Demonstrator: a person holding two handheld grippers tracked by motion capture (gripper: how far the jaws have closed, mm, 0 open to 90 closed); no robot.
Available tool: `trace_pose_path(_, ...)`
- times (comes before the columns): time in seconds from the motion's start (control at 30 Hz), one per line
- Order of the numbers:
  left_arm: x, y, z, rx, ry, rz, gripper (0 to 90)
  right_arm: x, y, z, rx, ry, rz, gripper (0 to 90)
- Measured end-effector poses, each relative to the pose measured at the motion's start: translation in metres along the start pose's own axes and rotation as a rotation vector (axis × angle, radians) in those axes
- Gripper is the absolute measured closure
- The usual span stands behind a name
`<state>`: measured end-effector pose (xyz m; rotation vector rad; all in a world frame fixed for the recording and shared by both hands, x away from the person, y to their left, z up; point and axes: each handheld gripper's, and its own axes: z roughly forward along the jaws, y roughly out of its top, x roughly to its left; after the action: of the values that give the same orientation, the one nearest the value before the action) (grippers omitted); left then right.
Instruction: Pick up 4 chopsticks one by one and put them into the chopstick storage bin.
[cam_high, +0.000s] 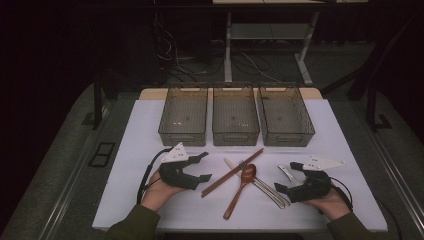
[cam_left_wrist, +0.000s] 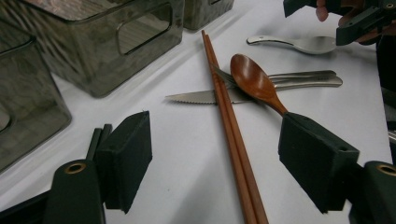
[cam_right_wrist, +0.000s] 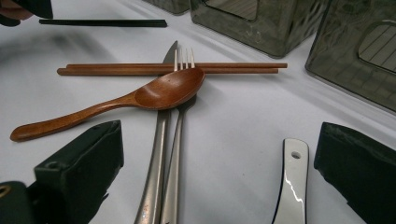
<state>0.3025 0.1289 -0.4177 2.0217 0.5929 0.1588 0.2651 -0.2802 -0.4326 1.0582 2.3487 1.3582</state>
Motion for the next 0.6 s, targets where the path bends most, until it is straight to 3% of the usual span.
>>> trace_pose_path(0.6, -0.003, 0.016, 0.028, 0.022, -0.023, 0.034, 42.7, 0.000, 0.000, 0.000, 0.000, -0.009, 0.006, 1.1)
